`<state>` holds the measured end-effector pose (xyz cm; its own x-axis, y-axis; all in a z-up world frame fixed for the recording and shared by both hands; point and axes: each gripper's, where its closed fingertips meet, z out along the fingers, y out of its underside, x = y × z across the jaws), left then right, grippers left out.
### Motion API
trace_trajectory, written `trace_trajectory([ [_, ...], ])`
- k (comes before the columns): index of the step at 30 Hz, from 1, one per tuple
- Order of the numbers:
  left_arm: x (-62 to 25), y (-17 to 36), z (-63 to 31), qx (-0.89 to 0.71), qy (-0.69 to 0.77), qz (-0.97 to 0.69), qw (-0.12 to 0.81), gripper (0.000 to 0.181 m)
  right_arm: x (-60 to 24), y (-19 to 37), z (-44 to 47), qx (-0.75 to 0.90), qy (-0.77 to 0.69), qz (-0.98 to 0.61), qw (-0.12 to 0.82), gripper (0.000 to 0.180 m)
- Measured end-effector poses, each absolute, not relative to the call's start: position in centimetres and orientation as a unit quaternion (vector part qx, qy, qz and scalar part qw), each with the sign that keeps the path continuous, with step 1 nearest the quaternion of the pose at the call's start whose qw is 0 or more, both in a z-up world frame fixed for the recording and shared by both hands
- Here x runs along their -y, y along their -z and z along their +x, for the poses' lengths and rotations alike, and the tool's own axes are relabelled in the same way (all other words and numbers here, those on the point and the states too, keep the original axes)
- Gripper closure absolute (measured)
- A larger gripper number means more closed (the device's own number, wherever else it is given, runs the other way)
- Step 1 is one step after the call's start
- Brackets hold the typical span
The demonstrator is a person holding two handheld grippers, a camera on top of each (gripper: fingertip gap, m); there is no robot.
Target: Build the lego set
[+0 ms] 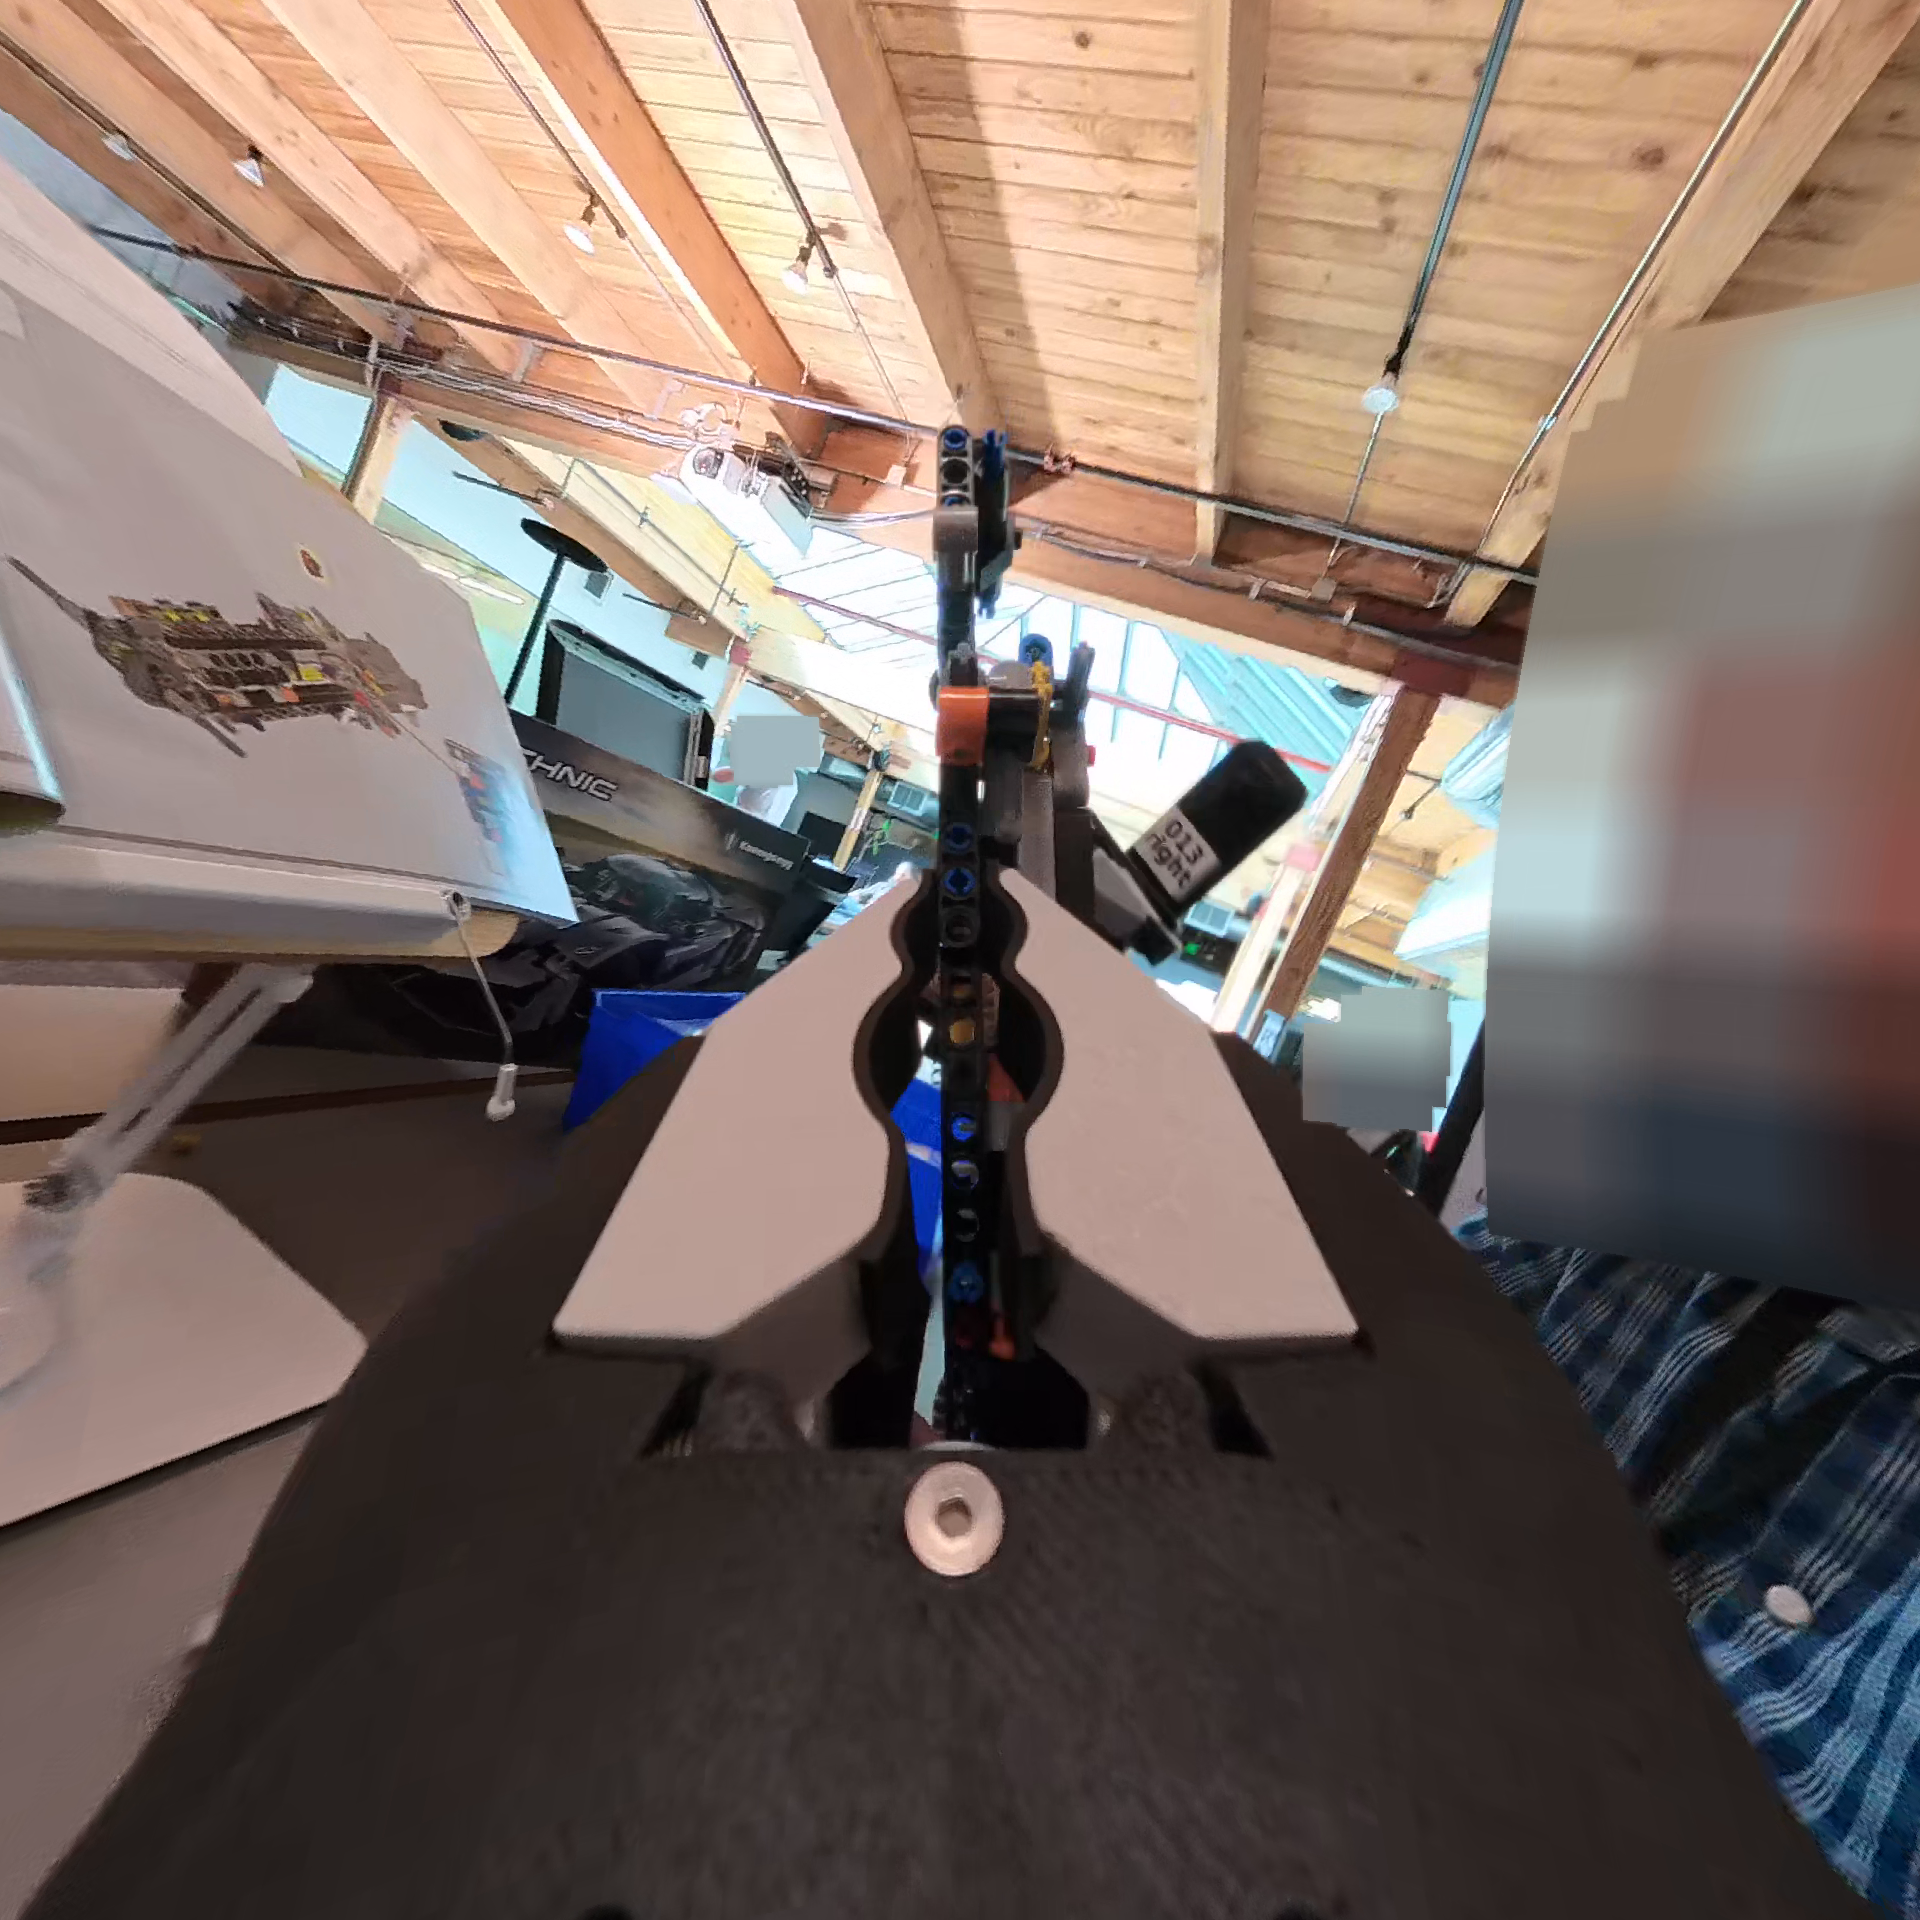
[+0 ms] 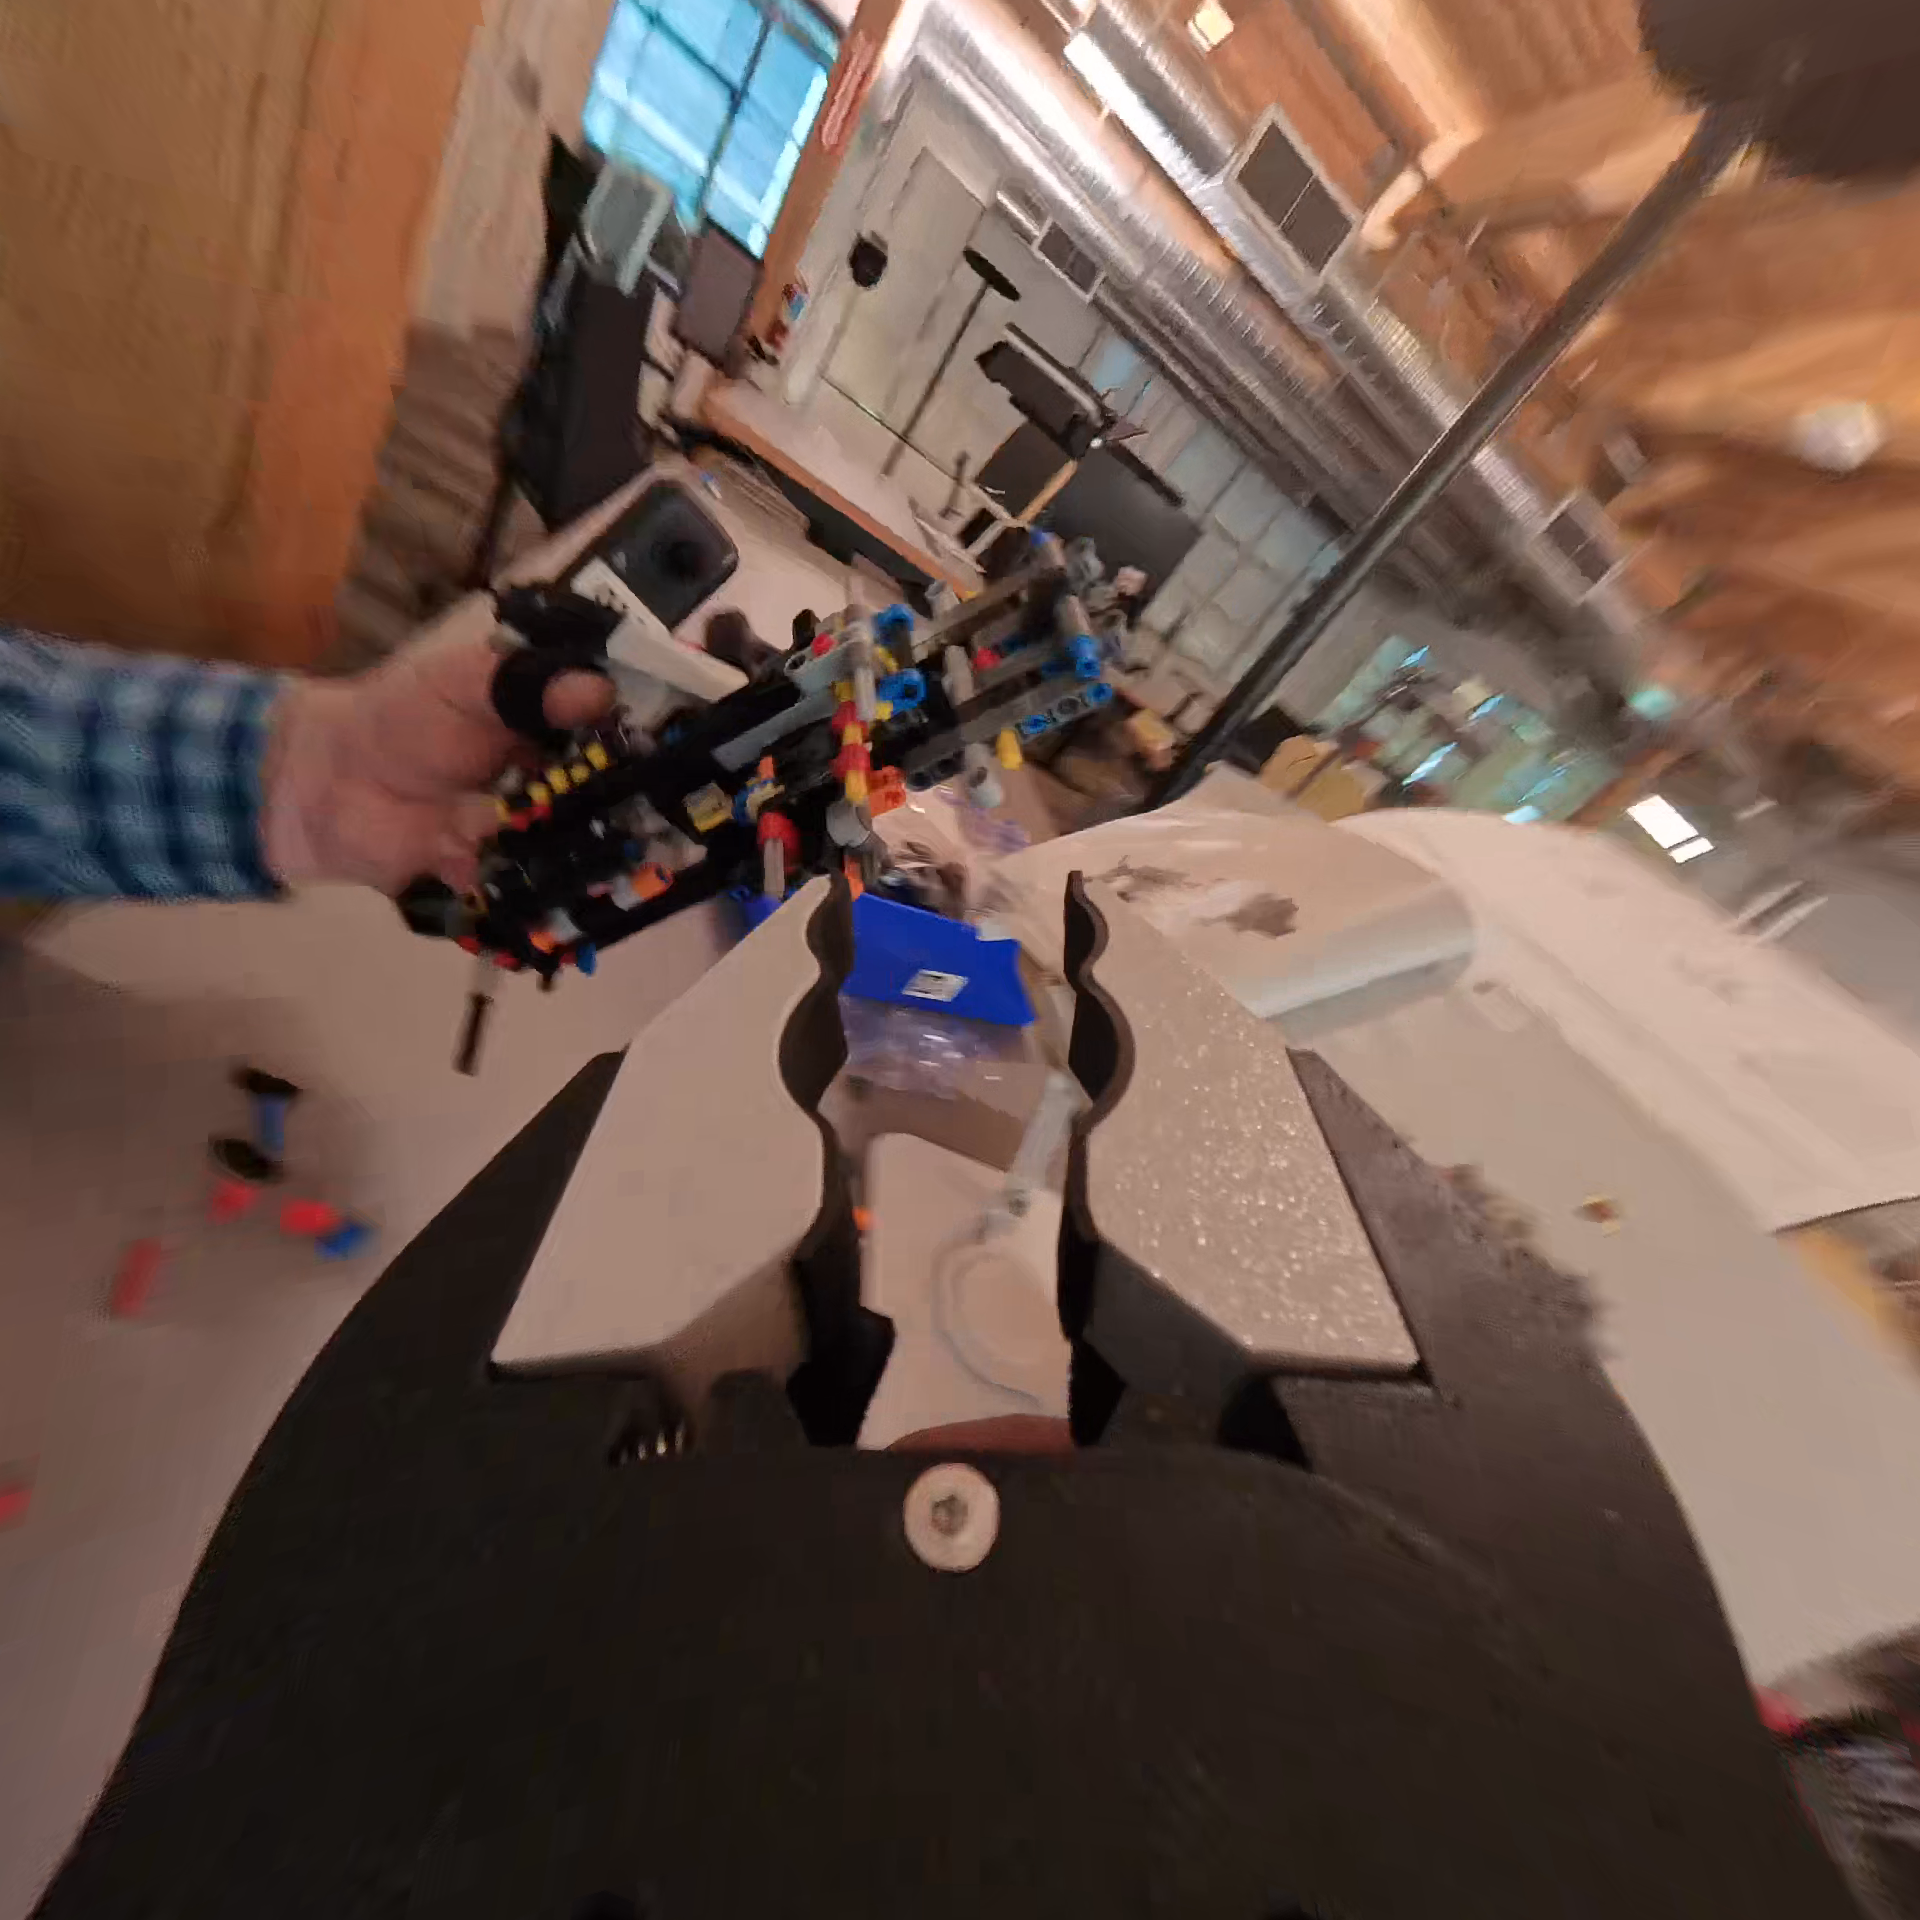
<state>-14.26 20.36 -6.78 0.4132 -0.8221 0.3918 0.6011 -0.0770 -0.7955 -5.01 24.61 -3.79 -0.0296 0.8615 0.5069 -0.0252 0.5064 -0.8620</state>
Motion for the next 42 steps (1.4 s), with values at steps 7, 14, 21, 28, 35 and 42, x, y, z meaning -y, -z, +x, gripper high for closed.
trace_trajectory([
  [7,-19.9,8.3,-14.5,-0.162,0.479,-0.561,0.656,0.176,-25.1,5.3,-7.7,0.531,-0.586,-0.440,0.425,0.146],
  [14,-19.7,13.7,-17.1,-0.170,0.464,-0.680,0.542,0.176,-26.3,9.7,-10.2,0.545,-0.548,-0.506,0.383,0.137],
  [21,-17.9,22.4,-20.9,-0.141,0.428,-0.800,0.397,0.176,-27.4,10.3,-9.5,0.543,-0.544,-0.520,0.373,0.142],
  [28,-18.3,26.9,-21.2,-0.124,0.465,-0.826,0.294,0.176,-26.7,10.9,-9.6,0.556,-0.548,-0.517,0.351,0.141],
  [35,-19.6,30.0,-22.1,-0.108,0.456,-0.858,0.213,0.172,-27.5,12.3,-9.8,0.566,-0.526,-0.526,0.355,0.141],
  [42,-19.6,31.6,-22.8,-0.148,0.423,-0.874,0.186,0.168,-27.1,13.0,-9.9,0.587,-0.513,-0.519,0.349,0.141],
])
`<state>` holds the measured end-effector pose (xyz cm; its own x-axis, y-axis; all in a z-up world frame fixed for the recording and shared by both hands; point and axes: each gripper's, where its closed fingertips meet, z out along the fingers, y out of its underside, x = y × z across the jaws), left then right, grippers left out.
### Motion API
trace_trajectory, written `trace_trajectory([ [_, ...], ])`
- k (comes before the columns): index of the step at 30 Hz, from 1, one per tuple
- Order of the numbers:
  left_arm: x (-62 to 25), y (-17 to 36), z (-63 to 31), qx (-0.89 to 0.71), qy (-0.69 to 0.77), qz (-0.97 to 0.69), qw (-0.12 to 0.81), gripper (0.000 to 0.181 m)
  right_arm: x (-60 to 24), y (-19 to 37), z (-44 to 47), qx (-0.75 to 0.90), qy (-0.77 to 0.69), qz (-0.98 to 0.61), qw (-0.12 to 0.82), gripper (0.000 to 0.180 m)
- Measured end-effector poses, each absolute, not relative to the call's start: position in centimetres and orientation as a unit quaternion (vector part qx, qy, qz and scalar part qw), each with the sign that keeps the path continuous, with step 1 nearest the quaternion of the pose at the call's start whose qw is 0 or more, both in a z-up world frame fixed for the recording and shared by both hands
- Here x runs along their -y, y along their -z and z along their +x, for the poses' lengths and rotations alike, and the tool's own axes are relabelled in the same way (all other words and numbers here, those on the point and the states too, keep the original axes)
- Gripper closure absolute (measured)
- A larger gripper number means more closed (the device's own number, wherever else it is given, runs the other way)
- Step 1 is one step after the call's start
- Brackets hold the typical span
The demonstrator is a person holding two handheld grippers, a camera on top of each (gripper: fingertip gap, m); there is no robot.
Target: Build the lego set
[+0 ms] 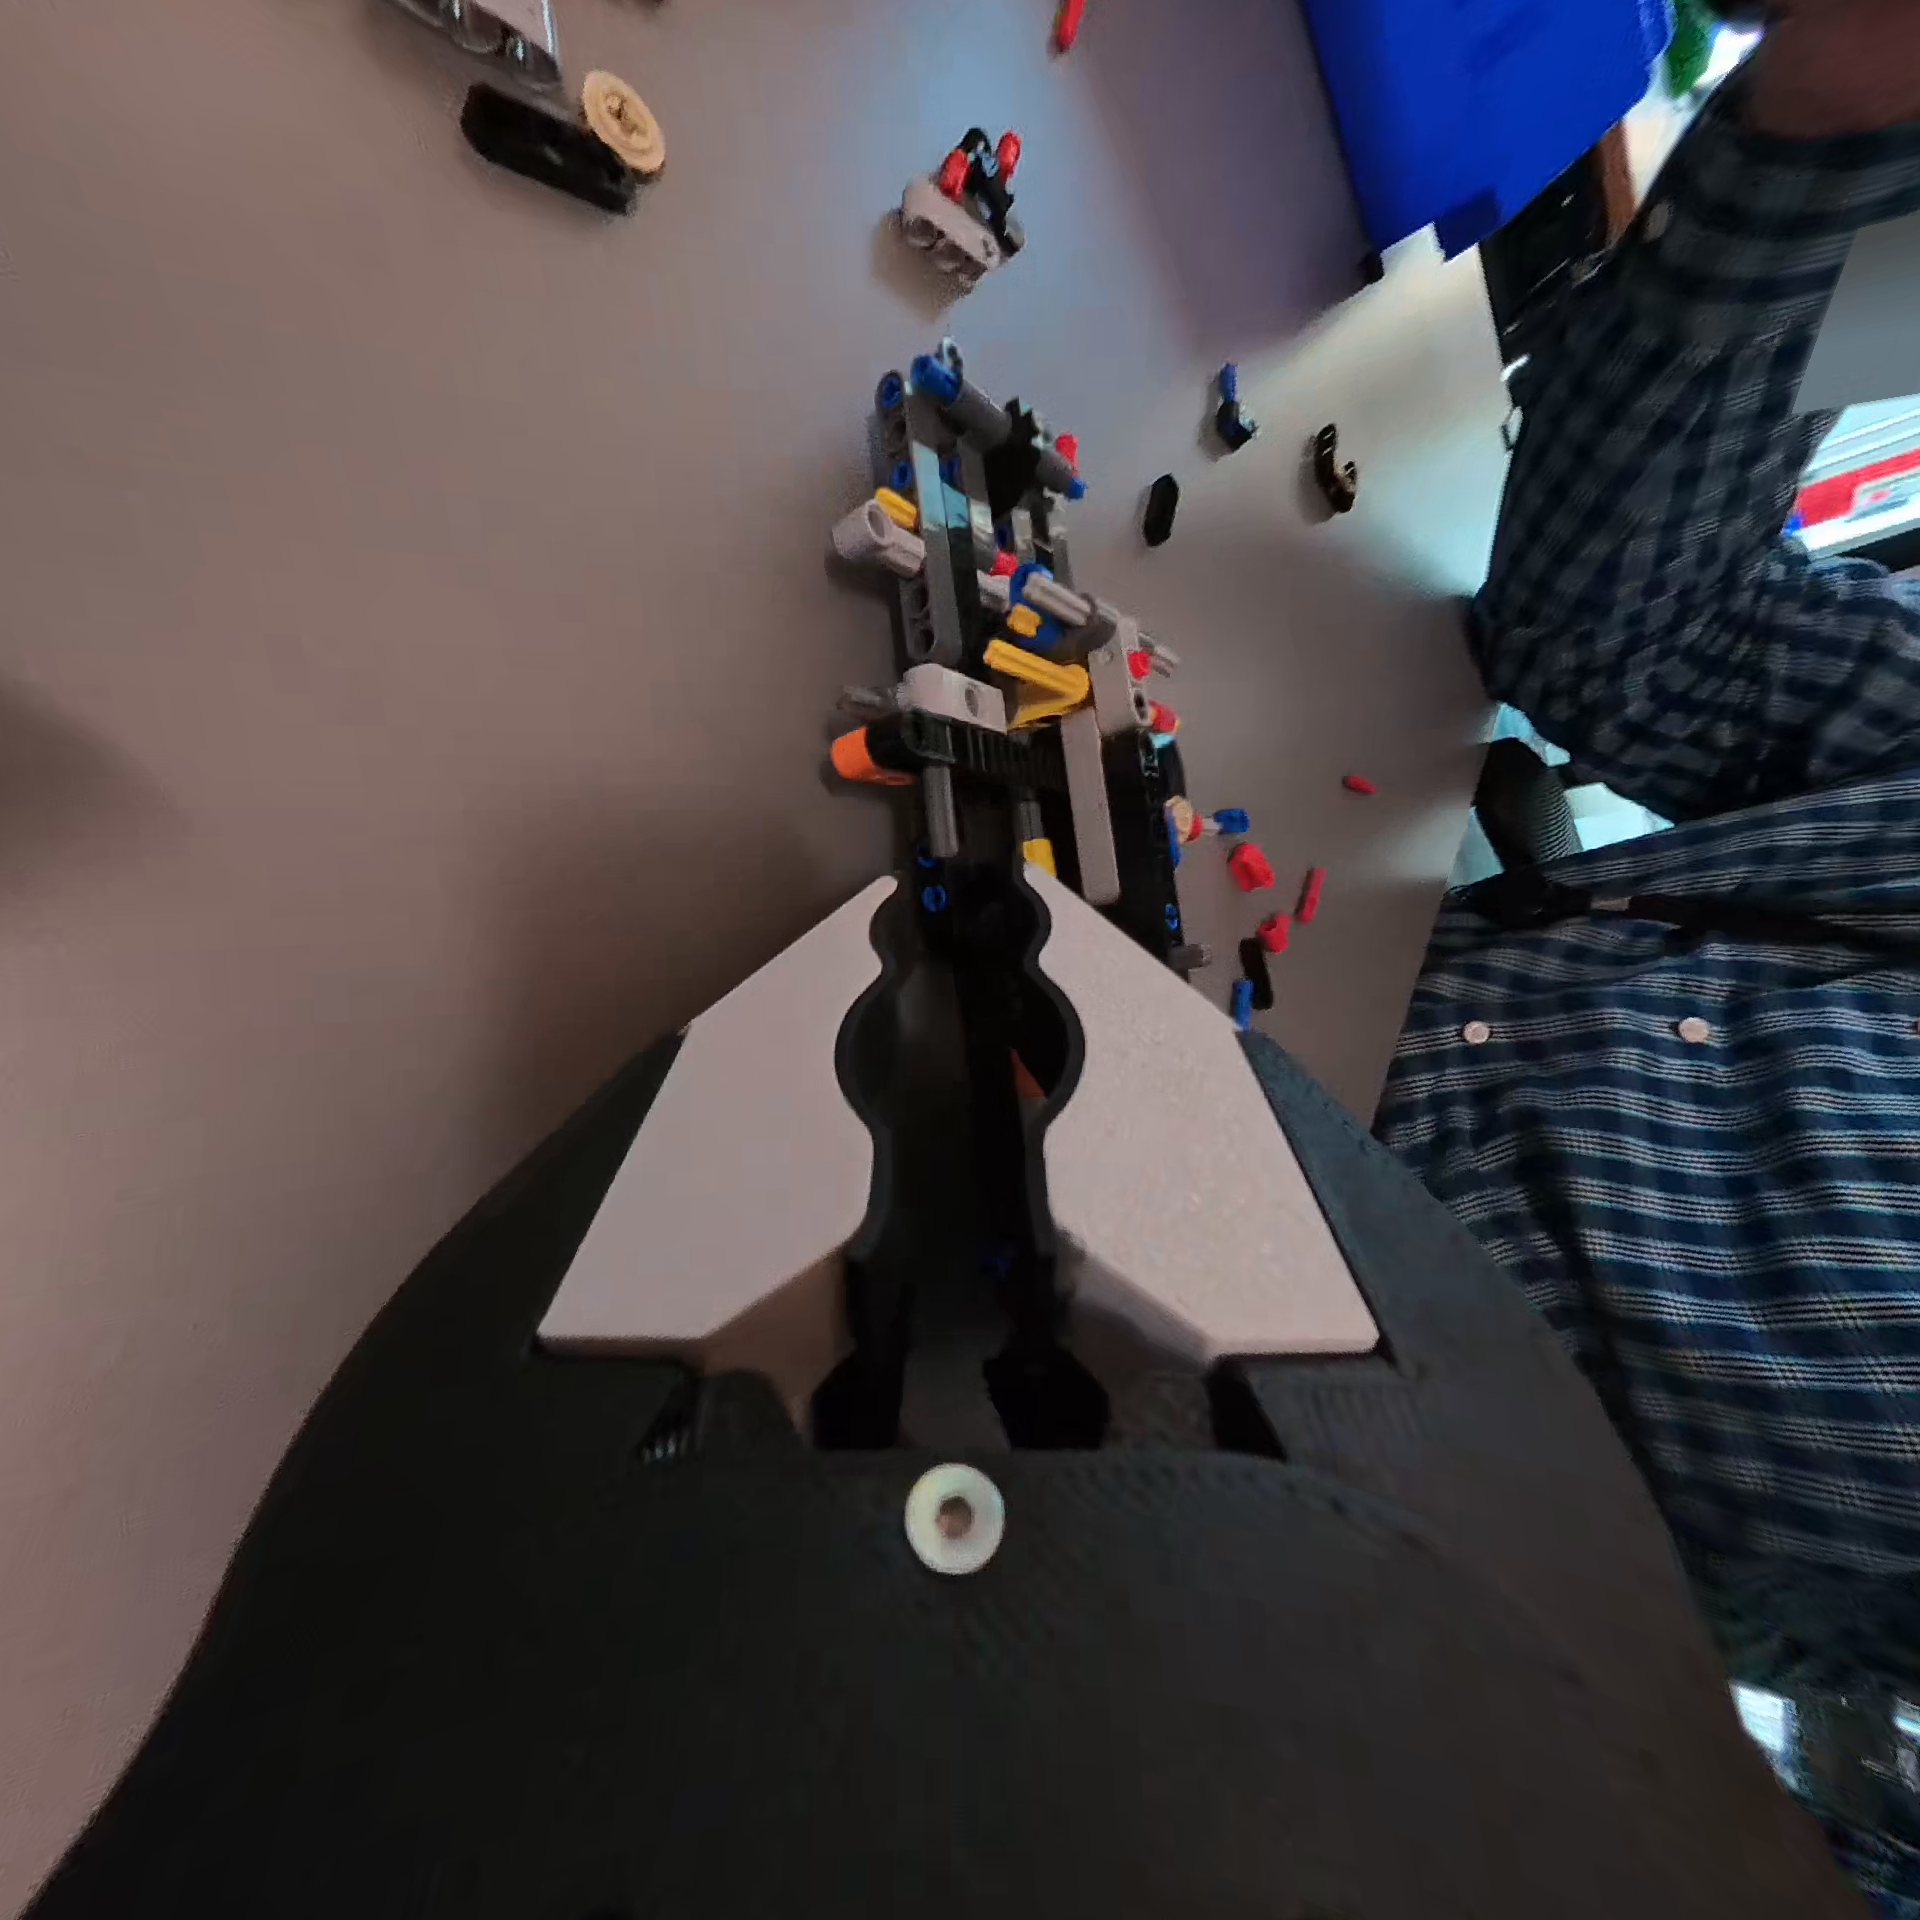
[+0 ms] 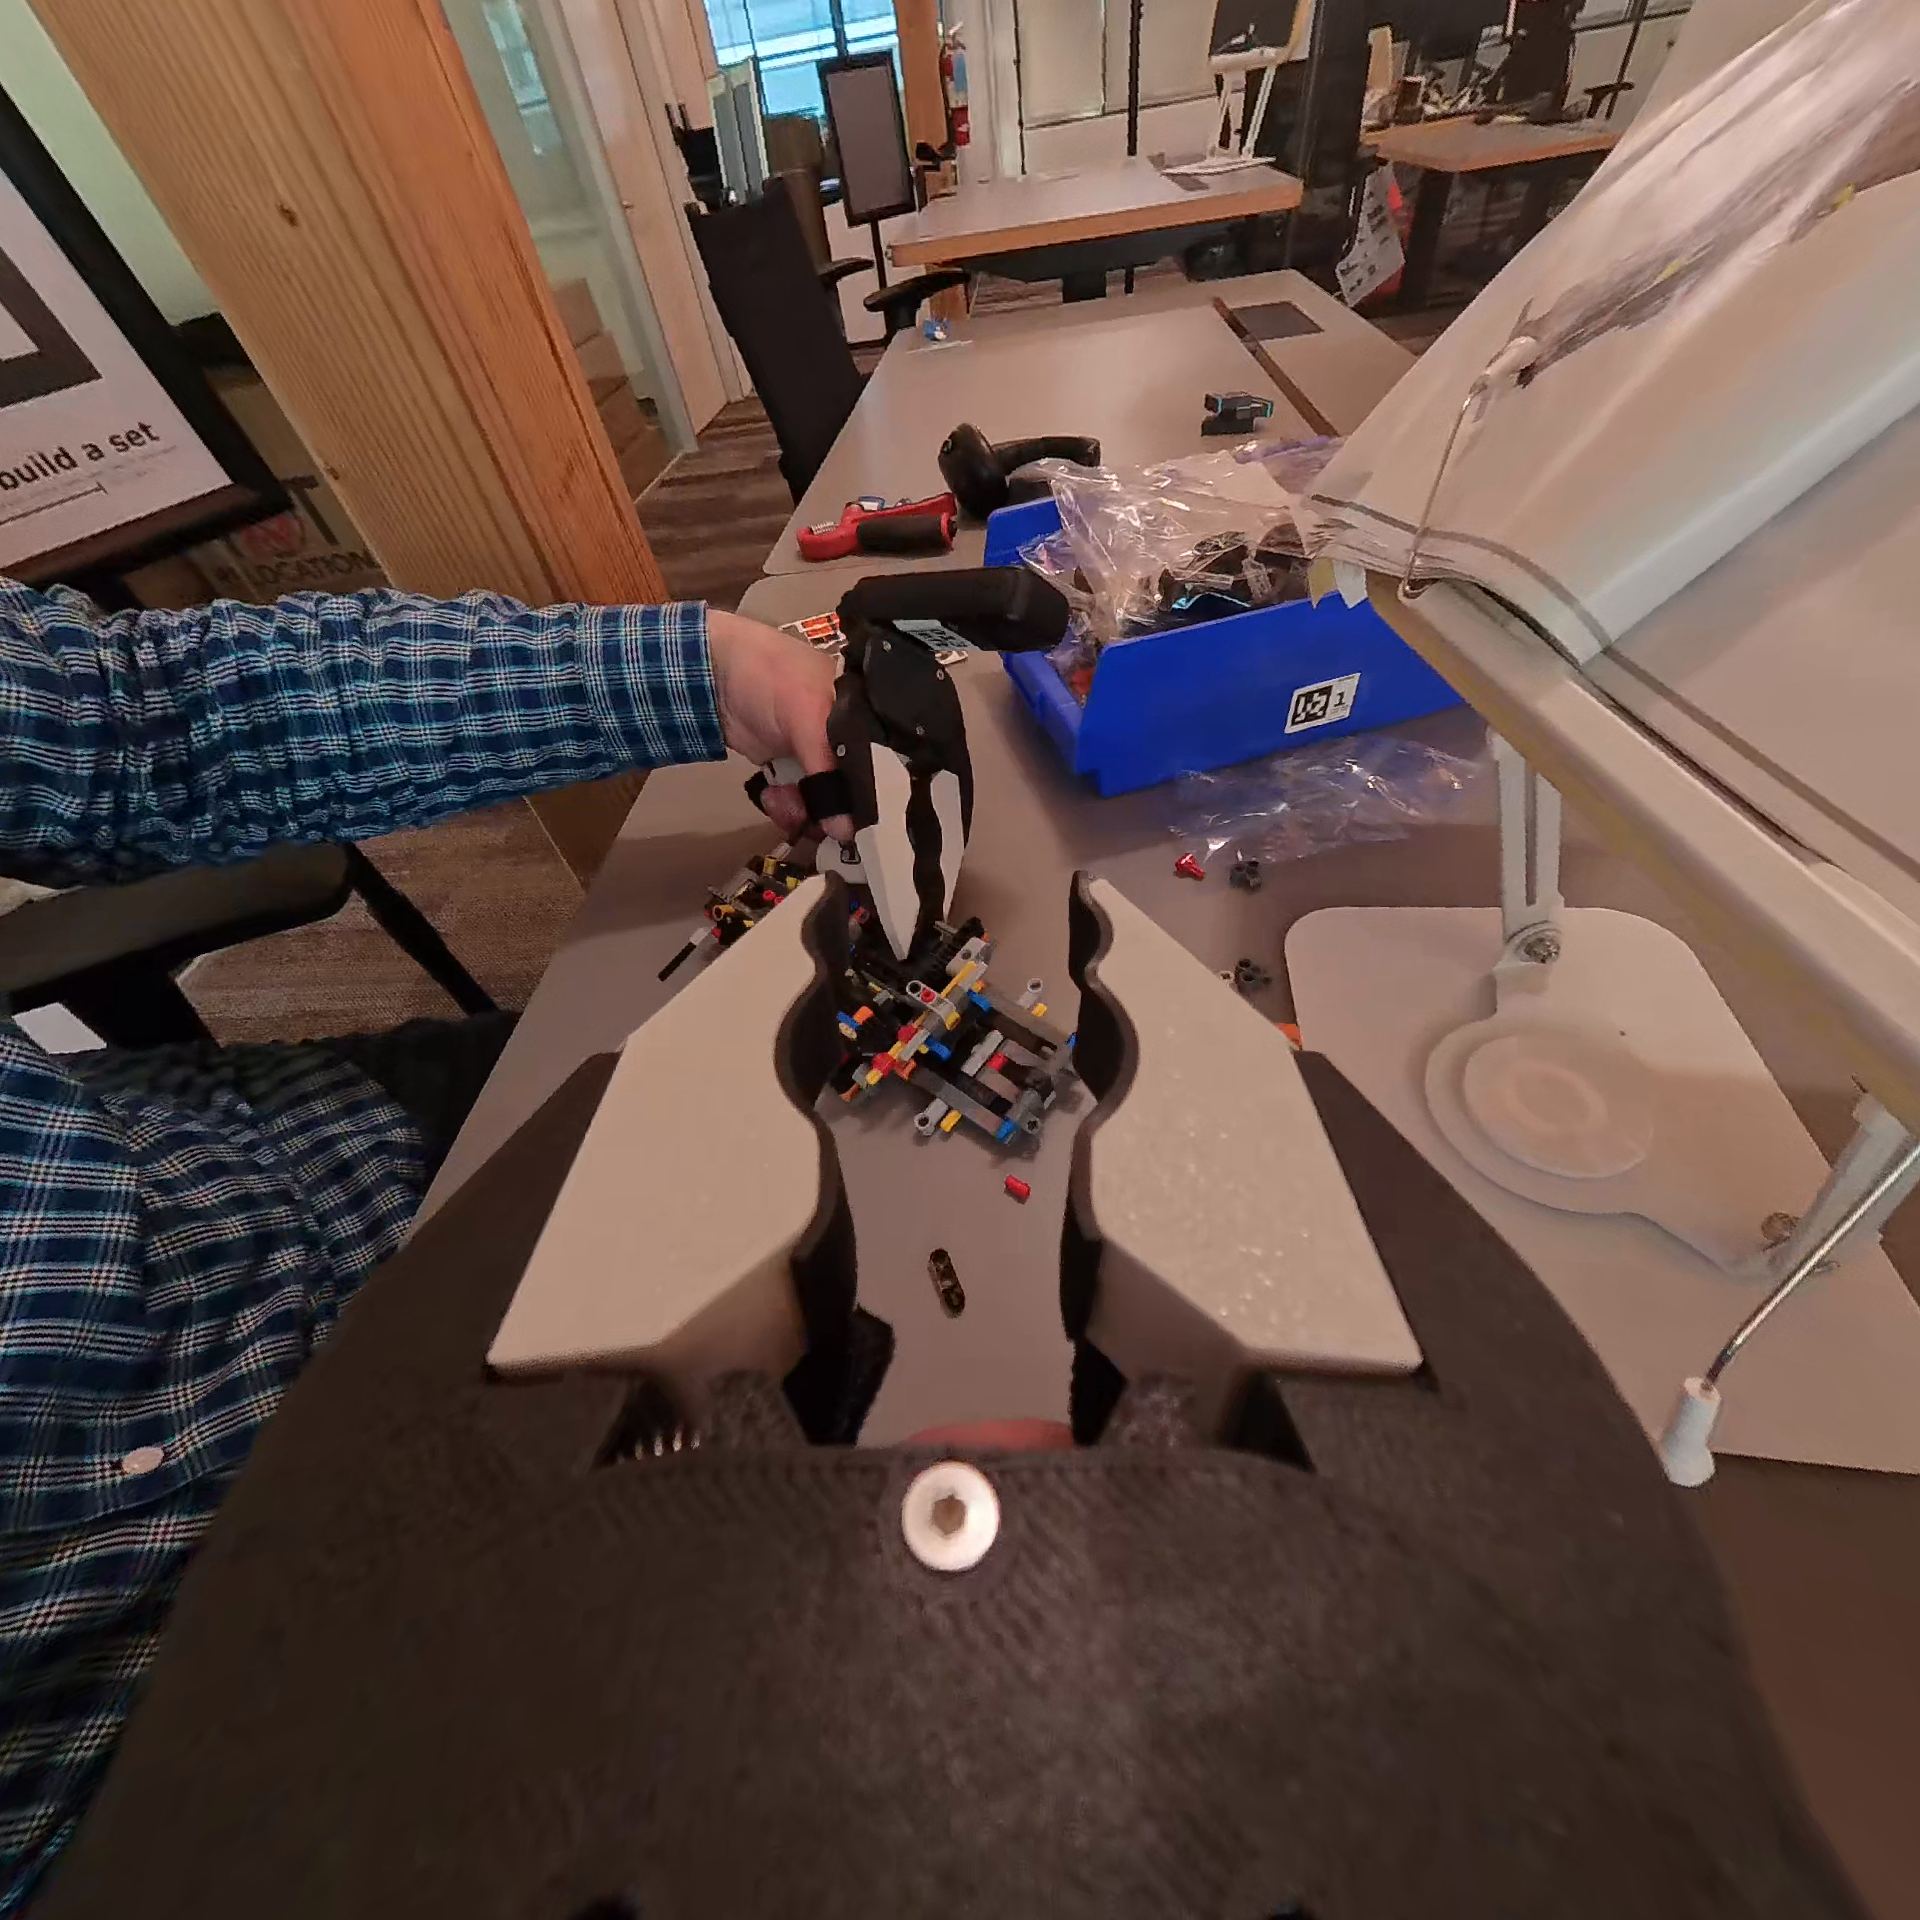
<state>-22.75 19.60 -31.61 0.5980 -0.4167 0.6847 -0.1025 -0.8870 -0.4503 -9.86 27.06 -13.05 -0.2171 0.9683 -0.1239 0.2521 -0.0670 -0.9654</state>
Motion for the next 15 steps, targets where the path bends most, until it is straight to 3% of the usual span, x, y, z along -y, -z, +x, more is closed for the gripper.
trace_trajectory([
  [8,-19.5,32.1,-24.9,-0.190,0.316,-0.916,0.159,0.165,-27.1,12.6,-9.3,0.592,-0.505,-0.518,0.354,0.140],
  [15,-19.4,28.4,-26.2,-0.194,0.199,-0.918,0.283,0.132,-27.4,12.7,-9.1,0.596,-0.493,-0.521,0.360,0.140],
])
